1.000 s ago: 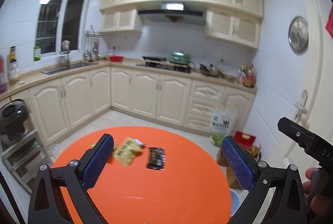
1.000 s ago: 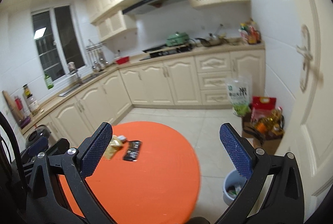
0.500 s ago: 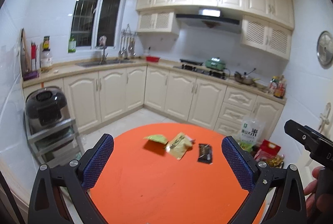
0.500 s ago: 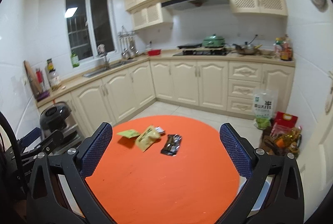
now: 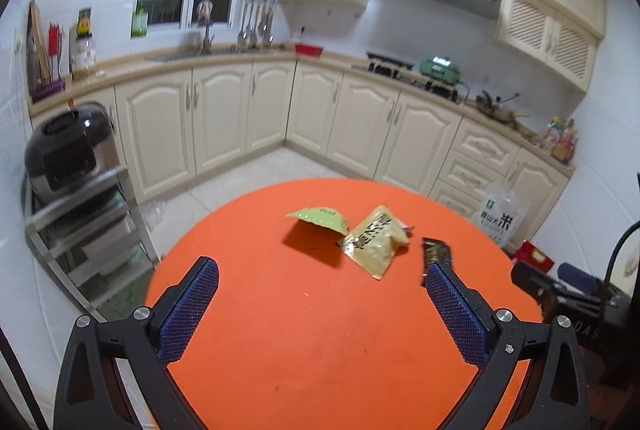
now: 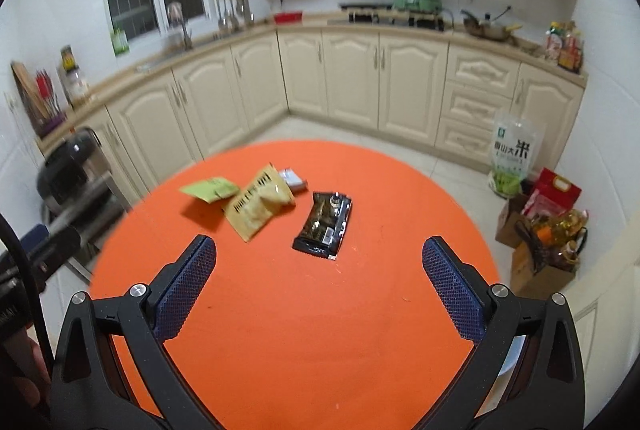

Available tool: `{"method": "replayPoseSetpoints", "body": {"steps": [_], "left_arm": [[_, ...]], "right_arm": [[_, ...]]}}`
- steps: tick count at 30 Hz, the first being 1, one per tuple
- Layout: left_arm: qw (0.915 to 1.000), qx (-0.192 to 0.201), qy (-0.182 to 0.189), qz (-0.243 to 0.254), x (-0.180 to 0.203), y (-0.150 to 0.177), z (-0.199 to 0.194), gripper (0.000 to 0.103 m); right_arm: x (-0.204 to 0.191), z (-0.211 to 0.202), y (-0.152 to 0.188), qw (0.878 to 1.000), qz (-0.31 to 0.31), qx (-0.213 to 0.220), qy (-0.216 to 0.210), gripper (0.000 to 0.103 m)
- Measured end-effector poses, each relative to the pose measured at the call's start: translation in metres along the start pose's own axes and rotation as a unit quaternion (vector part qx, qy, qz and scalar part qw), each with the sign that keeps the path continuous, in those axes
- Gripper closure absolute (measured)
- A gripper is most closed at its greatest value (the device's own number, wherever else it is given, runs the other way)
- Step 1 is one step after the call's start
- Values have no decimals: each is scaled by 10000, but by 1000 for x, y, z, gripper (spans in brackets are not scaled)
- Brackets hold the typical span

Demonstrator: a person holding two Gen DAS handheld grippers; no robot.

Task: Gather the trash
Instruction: 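Grasp the green-yellow packet with the left tool while the right tool grasps the black snack wrapper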

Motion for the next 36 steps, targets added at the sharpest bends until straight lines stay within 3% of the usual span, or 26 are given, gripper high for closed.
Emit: {"method": "replayPoseSetpoints", "body": {"steps": [4, 12, 16, 19, 22, 24, 25, 26, 29, 32, 36], "left_arm": [[9990, -387, -35, -205, -4, -50, 50, 1], [9935, -958, -129, -593, 23, -191, 160, 2], [9908, -1148, -161, -691, 26, -236, 211, 5], [9874, -1340, -128, -837, 26, -259, 250, 10], [9851, -1425, -86, -963, 26, -272, 276, 19], [9862, -1376, 42, -918, 29, -287, 288, 39], [9860, -1401, 28, -900, 30, -289, 292, 53], [9869, -1361, -20, -861, 30, -290, 293, 75], [9888, -1329, 104, -668, 32, -305, 303, 93], [9917, -1188, 137, -478, 32, -309, 299, 98], [9946, -972, 179, -309, 27, -326, 295, 99]], "right_arm": [[4, 48, -15, 9993, 31, -350, 119, 0], [9, 126, -41, 9963, 82, -848, 152, 4], [9, 156, -45, 9939, 104, -1081, 204, 21], [5, 164, -44, 9937, 7, -1074, 320, 24], [0, 165, -46, 9938, -47, -1045, 385, 30], [-2, 164, -48, 9944, -79, -981, 387, 40], [-4, 165, -49, 9946, -114, -954, 392, 51], [-7, 164, -49, 9949, -168, -932, 352, 57], [-12, 164, -47, 9949, -246, -933, 285, 67], [-8, 162, -44, 9955, -170, -931, 80, 79], [0, 156, -35, 9956, -71, -929, -126, 82]]}}
Point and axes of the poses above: each gripper's, at about its wrist camera, not at the fingertips, and z roughly the way its jaws point, x to its right, y to its underside, the point moved 4 cm from there along z, roughly the way its jaws point, and after that the axes turned 15 degrees about -x, right-handed, at the moved point
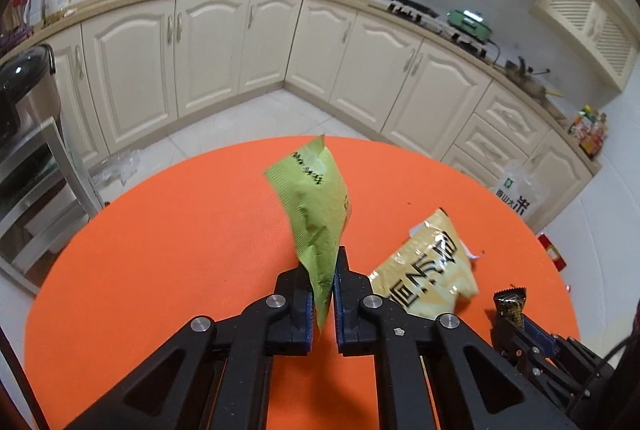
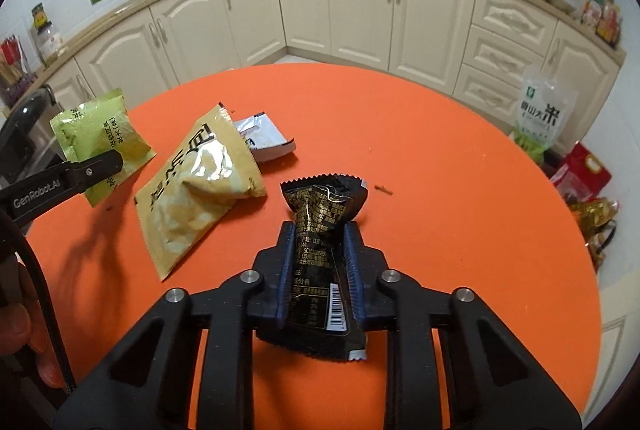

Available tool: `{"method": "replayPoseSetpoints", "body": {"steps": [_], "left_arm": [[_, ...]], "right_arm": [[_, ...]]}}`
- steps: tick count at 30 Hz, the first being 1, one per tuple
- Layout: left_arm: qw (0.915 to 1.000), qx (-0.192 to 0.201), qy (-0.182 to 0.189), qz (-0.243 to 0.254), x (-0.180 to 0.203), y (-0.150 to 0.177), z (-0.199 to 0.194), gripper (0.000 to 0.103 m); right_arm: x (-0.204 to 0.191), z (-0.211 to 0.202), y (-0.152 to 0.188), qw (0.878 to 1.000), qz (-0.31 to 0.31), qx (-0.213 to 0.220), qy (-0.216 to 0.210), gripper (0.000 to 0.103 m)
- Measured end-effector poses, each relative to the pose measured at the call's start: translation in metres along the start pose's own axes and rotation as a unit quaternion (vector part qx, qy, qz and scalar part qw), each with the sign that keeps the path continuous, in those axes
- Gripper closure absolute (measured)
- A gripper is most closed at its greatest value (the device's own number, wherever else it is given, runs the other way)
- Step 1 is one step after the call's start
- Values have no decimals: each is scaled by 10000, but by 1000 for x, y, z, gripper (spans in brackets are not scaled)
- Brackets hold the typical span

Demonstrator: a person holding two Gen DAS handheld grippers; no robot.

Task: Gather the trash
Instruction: 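Grasp the green-yellow packet with the left tool while the right tool grasps the black snack wrapper, then lift the green packet and black wrapper and carry them toward the blue bin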

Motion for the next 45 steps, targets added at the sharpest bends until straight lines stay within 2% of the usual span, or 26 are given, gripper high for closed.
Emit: {"method": "replayPoseSetpoints", "body": {"steps": [4, 11, 13, 20, 21, 22, 23, 25, 27, 30, 31, 34, 38, 43, 45], "left_arm": [[9996, 248, -53, 154, -6, -4, -19, 99], [9970, 534, -49, 564, 3, 24, -57, 99], [9956, 611, -38, 714, 3, 41, -72, 99], [9907, 801, 139, 1095, 2, 146, -135, 99], [9891, 842, 162, 1196, 8, 149, -141, 99], [9878, 872, 191, 1273, 7, 165, -146, 99], [9870, 894, 220, 1315, 3, 197, -159, 99], [9844, 938, 291, 1462, 10, 211, -169, 99], [9816, 978, 350, 1600, 9, 248, -187, 99], [9770, 1030, 426, 1819, 19, 275, -200, 99], [9757, 1042, 449, 1876, 20, 283, -203, 99], [9700, 1047, 589, 2114, 35, 300, -209, 99], [9677, 942, 665, 2241, 40, 303, -206, 99], [9687, 892, 545, 2250, 23, 305, -206, 99], [9699, 836, 515, 2227, 20, 306, -207, 99]], "right_arm": [[12, -7, 14, 9996, 133, 7, -250, 83], [29, -37, 46, 9981, 274, 161, -529, 83], [28, -50, 53, 9974, 280, 260, -604, 83], [45, -108, 82, 9940, 422, 736, -688, 83], [45, -115, 86, 9934, 448, 793, -693, 83], [48, -123, 91, 9929, 473, 864, -668, 83], [52, -132, 96, 9921, 505, 942, -660, 83], [60, -147, 104, 9905, 564, 1062, -675, 83], [70, -162, 114, 9887, 639, 1196, -636, 83], [87, -181, 126, 9859, 771, 1360, -604, 85], [95, -189, 131, 9845, 827, 1437, -578, 90], [118, -207, 144, 9811, 990, 1587, -500, 93], [149, -215, 152, 9794, 1111, 1627, -433, 93], [175, -177, 154, 9805, 1260, 1233, -867, 89], [182, -164, 158, 9813, 1326, 1114, -835, 81]]}}
Point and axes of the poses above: each gripper's, at about its wrist camera, not at the fingertips, and z roughly the way its jaws point, x to its right, y to its underside, the point moved 4 cm from there along z, roughly the way its jaws point, and after that the axes turned 15 degrees about -x, right-handed, at the moved point
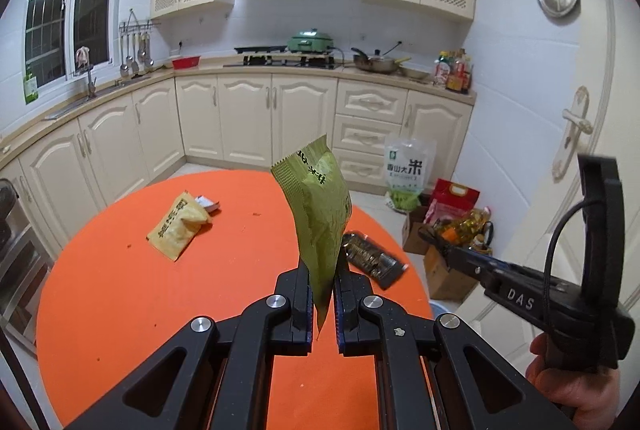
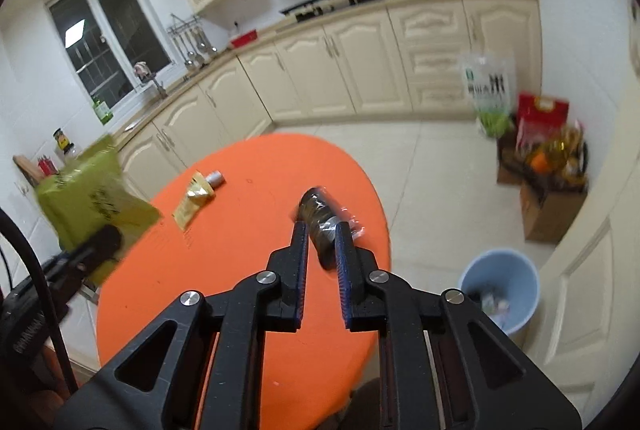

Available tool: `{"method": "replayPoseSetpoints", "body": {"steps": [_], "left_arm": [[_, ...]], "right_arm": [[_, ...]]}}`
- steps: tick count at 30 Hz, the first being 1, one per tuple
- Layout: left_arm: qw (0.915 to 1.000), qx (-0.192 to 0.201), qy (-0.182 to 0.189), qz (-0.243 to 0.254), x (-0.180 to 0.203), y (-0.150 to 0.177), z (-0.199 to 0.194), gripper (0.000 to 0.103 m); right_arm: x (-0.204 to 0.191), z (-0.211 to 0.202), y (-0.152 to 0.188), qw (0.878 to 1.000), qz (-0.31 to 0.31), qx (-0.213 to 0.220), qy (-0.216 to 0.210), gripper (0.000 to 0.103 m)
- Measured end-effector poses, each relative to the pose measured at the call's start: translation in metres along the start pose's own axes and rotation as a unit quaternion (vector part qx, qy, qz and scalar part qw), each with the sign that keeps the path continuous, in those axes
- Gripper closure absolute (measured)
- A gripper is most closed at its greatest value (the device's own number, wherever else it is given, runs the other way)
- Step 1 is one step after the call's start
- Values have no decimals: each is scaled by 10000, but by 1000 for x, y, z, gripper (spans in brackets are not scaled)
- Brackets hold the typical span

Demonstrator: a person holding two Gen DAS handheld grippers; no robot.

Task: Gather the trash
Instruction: 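Lift the green packet and black wrapper and carry them toward the blue bin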

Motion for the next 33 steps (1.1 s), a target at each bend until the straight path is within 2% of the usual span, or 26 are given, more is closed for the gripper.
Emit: {"method": "replayPoseSetpoints", "body": {"steps": [2, 5, 6, 8, 10, 20, 25, 33], "left_arm": [[10000, -62, -56, -14, -6, 6, -1, 99], [9998, -150, -82, -59, -10, 6, -2, 99], [9998, -173, -88, -71, -8, -3, 0, 99], [9996, -226, -123, -122, -13, -11, 4, 99], [9994, -269, -135, -171, -17, -18, 5, 99], [9980, -522, -164, -310, -23, -51, 28, 99], [9975, -619, -77, -347, -25, -57, 34, 99], [9973, -646, -30, -344, -28, -58, 32, 99]], "right_arm": [[1, 9, 0, 10000, -66, -66, -19, 53], [-5, 19, -4, 9997, -232, -80, 65, 44], [-6, 24, -5, 9995, -284, -120, 96, 43], [-12, 36, -10, 9988, -406, -210, 200, 31], [-15, 49, -15, 9977, -520, -296, 331, 26], [-29, 137, -32, 9805, -1060, -1154, 1182, 23], [-36, 146, -32, 9763, -1186, -1156, 1393, 9], [-41, 147, -34, 9756, -1064, -1218, 1488, 5]]}}
Point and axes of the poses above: each gripper's, at about its wrist camera, not at the fingertips, and z roughly the way its jaws point, x to its right, y to its underside, the point moved 4 cm from there along z, roughly the way its jaws point, and after that the axes turned 15 degrees about -x, right-handed, at the moved point
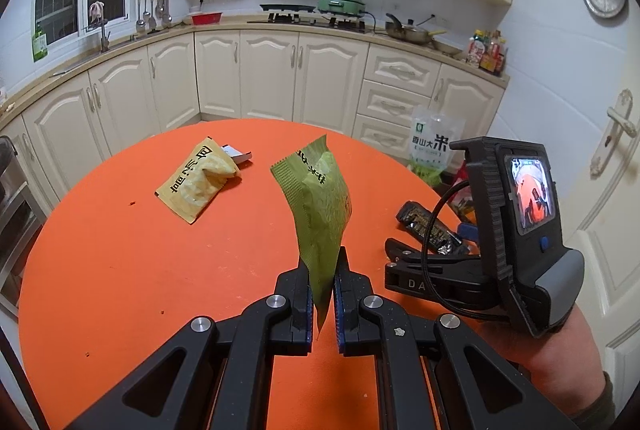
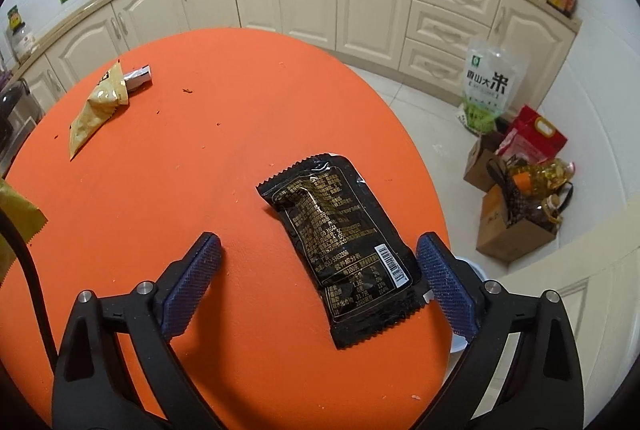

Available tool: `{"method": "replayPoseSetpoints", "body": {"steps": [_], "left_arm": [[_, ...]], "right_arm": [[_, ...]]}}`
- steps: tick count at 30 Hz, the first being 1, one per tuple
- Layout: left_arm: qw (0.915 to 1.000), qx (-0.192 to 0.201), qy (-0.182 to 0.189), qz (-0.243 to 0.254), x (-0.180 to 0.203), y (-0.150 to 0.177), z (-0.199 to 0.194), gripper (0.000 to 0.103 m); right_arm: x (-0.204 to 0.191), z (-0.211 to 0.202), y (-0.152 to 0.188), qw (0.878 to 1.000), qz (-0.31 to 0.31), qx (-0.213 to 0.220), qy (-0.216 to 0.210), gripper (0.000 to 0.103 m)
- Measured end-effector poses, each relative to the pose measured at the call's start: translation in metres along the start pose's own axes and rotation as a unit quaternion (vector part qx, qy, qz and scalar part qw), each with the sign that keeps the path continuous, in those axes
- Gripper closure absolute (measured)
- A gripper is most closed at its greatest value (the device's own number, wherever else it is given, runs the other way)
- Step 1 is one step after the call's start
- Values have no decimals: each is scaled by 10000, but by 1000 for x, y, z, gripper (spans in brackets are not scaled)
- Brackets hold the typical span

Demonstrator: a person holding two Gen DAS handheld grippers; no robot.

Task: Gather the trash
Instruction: 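Lift the green packet and black wrapper and carry them toward the blue bin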

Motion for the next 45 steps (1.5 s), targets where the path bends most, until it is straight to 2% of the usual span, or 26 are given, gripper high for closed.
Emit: {"method": "replayPoseSetpoints", "body": {"steps": [3, 4, 5, 6, 7, 11, 14, 17, 26, 33, 40, 45], "left_arm": [[10000, 12, 1, -12, -3, 0, 0, 99], [10000, 16, 1, -25, -3, 1, 0, 99], [10000, 17, 5, -44, -3, 2, 1, 99], [10000, 16, 17, -59, -3, 2, 0, 99], [10000, 19, 22, -67, -3, 2, 0, 99], [9999, 91, 14, -71, 9, 4, -3, 99], [9998, 157, -17, -98, 13, 6, -7, 99], [9997, 225, -39, -132, 17, 8, -10, 99], [9994, 332, -39, -46, 47, 22, -19, 99], [9988, 445, 32, 226, 85, 28, -26, 99], [9969, 482, 227, 577, 134, 25, -22, 99], [9935, 503, 435, 928, 181, 17, -13, 99]], "right_arm": [[-3, -2, 0, 10000, 8, 19, 39, 7], [-6, -4, 1, 10000, -66, 68, 2, 16], [-8, -5, 1, 9999, -127, 98, -19, 31], [-12, -7, 1, 9997, -210, 138, -55, 40], [-15, -8, 0, 9995, -264, 157, -77, 57], [-25, -8, -3, 9992, -369, 109, -145, 72], [-27, -13, 0, 9984, -352, 121, -423, 84], [-29, -21, 7, 9973, -342, 206, -620, 87], [-20, -67, 33, 9896, -168, 637, -1278, 88], [1, -107, 48, 9863, -29, 1048, -1277, 88], [54, -139, 66, 9816, 361, 1398, -1251, 88], [112, -158, 83, 9768, 790, 1633, -1139, 88]]}}
Point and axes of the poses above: each gripper's, at about its wrist camera, not at the fingertips, and z roughly the way its jaws point, x to its right, y to its underside, the point moved 4 cm from there along z, roughly the way its jaws point, and after that the axes turned 15 degrees about -x, right-handed, at the moved point
